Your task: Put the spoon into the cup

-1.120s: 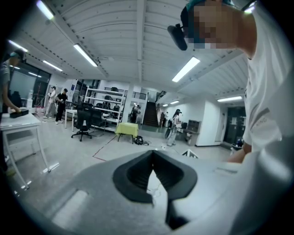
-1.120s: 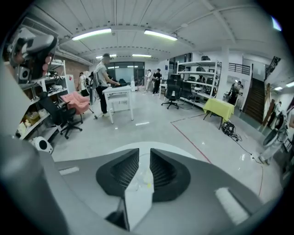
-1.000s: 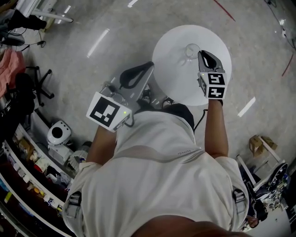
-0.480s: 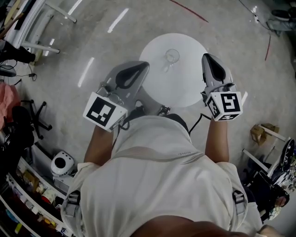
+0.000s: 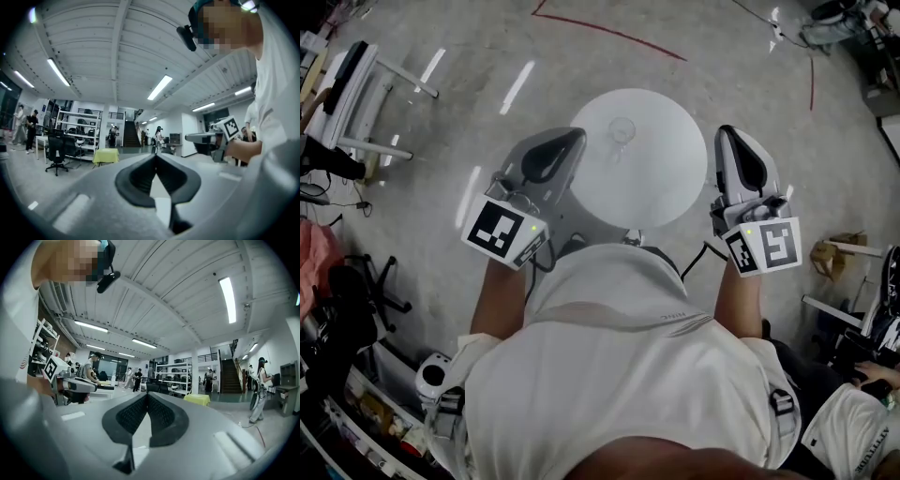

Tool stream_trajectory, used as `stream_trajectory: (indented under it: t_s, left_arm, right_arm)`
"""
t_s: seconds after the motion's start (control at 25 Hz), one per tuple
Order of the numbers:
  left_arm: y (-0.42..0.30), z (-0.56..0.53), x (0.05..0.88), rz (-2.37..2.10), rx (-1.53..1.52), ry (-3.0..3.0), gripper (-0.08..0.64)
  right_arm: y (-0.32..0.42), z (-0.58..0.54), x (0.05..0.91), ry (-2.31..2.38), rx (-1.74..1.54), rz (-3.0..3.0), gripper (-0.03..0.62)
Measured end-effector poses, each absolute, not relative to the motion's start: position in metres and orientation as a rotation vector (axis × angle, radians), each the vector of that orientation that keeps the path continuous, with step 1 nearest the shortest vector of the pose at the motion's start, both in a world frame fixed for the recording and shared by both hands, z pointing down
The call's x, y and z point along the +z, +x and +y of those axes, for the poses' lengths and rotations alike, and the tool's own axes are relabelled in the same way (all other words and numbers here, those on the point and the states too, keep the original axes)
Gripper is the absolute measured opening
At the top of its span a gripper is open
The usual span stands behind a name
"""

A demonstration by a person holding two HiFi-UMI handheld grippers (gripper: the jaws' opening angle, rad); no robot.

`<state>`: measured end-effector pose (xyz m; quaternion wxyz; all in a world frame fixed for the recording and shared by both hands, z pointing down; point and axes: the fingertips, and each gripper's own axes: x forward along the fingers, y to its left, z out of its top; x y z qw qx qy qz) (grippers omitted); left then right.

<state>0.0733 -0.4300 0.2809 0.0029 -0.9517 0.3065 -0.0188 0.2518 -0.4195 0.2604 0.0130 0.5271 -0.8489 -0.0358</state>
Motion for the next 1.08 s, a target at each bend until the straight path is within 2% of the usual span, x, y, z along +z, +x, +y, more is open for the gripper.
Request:
stream_trajectory:
  t_s: [0.36,1.08]
  left_arm:
    - [0.089,-0.409,0.261,0.923,-0.013,-2.951,0.002]
    - [0.071,-0.396,0.249,0.954,0.019,-2.911,0.002]
  right_arm:
    - [0.263,-0.397,0.241,1.653,-0.2,-2.648,0.005]
    - [0.223,-0.402,0.256,1.466,-0.166,-2.682,0.006]
